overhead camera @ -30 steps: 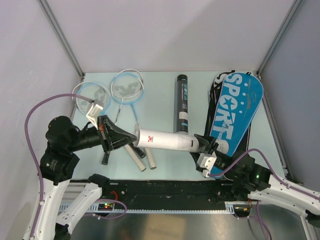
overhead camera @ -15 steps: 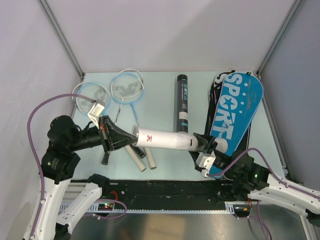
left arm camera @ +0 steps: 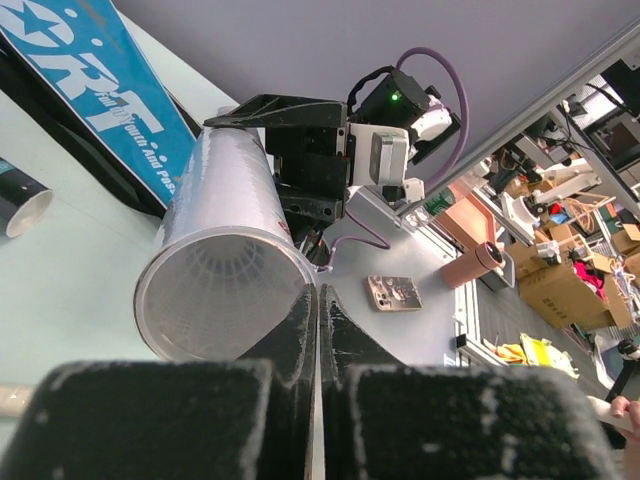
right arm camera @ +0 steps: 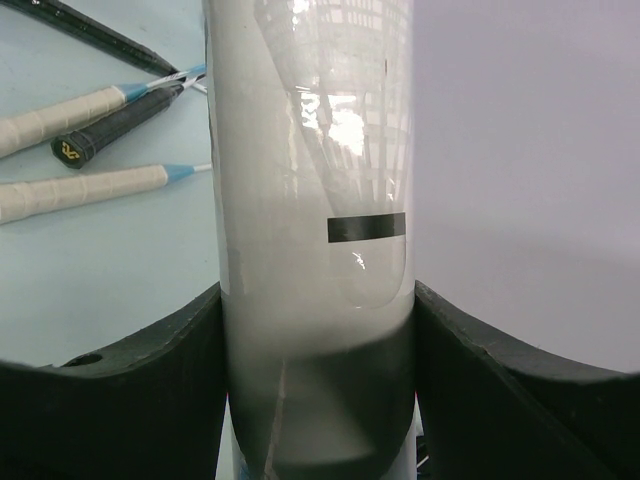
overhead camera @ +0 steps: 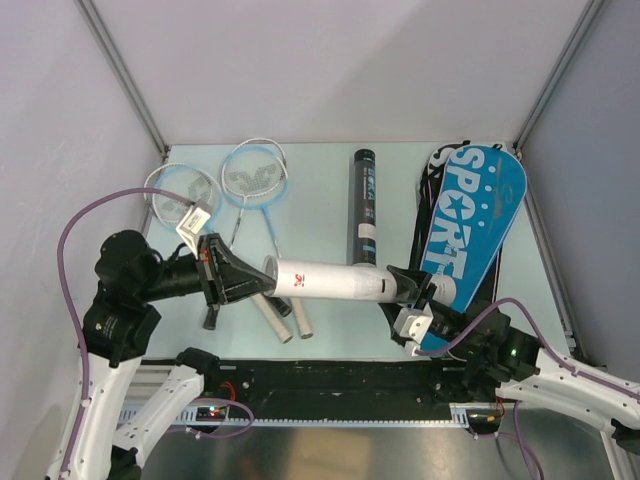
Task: Pack up the badminton gear
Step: Close the lid on the shuttle tube.
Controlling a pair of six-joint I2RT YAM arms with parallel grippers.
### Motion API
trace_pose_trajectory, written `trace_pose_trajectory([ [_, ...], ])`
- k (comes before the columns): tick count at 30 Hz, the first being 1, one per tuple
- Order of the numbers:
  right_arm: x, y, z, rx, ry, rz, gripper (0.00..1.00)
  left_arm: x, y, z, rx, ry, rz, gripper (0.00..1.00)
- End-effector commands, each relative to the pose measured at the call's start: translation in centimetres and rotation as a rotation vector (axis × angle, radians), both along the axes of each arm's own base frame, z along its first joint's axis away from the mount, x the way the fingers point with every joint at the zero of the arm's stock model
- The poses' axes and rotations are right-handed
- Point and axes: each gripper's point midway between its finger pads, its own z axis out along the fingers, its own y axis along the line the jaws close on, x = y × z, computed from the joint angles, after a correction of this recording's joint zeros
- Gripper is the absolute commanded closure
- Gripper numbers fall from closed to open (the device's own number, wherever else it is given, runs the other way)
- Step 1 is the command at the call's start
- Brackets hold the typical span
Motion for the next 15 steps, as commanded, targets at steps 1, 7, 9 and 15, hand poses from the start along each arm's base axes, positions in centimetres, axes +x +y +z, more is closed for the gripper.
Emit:
trace_pose_trajectory([
  [1, -0.7, 0.0, 4.7, 0.128, -0.086, 0.037, 0.61, -0.8, 0.0, 1.5, -0.022, -0.001, -0.036, 1.00],
  [7, -0.8, -0.1, 5.2, 0.145, -0.101, 0.040, 0.62, -1.2, 0.0, 2.3, -0.036, -0.002, -0.045, 1.00],
  [9, -0.9, -0.1, 5.4, 0.150, -0.108, 0.041, 0.62, -1.3, 0.0, 2.4, -0.039, -0.002, -0.050, 1.00],
  [15, -1.0, -0.4, 6.0, 0.182, -0.118, 0.039, 0.62, -1.5, 0.0, 2.8, -0.053, -0.001, -0.054, 1.00],
])
